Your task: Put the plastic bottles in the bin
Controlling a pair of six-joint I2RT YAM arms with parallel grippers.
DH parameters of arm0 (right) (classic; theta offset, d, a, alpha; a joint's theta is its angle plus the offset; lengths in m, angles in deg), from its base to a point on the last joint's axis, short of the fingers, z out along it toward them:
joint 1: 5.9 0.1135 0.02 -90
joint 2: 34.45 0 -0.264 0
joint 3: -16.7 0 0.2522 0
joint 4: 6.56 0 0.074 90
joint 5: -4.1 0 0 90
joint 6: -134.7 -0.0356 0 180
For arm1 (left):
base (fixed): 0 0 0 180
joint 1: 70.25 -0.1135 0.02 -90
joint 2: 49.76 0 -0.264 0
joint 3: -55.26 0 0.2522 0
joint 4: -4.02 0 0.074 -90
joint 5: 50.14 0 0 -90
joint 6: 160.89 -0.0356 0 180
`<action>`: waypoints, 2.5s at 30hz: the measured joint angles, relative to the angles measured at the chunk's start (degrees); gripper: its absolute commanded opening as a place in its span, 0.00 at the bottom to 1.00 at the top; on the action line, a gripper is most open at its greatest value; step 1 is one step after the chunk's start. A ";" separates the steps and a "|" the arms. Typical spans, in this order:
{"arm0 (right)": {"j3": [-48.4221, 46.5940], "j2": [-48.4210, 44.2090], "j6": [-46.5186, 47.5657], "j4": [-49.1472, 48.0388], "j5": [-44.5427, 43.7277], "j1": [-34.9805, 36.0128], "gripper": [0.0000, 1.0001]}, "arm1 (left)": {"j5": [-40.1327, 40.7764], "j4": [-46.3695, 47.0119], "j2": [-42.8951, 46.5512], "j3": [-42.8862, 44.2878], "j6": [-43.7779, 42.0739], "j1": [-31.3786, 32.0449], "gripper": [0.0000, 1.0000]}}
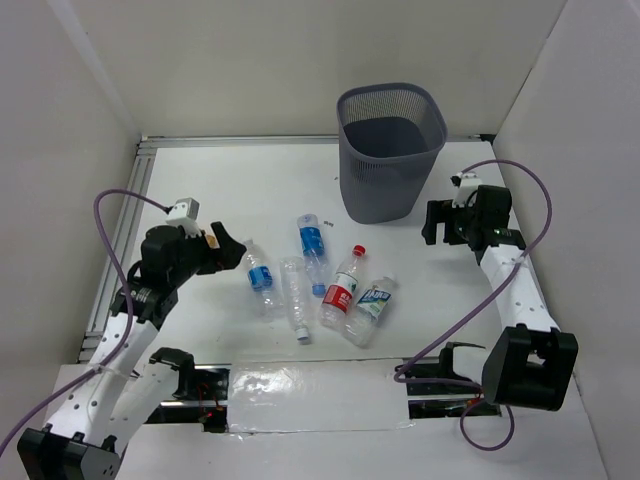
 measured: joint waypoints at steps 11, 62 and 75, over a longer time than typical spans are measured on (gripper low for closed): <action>-1.49 3.28 8.48 3.69 -1.25 -0.31 1.00 | 4.66 -0.46 -3.32 -0.39 4.63 0.00 0.96; -1.09 -0.11 25.22 9.79 16.59 12.57 0.99 | 24.83 8.48 -56.74 17.75 23.82 -16.35 0.79; 0.70 -3.69 29.97 9.77 20.90 13.42 0.11 | 13.40 8.07 -43.52 19.12 18.49 -10.19 0.04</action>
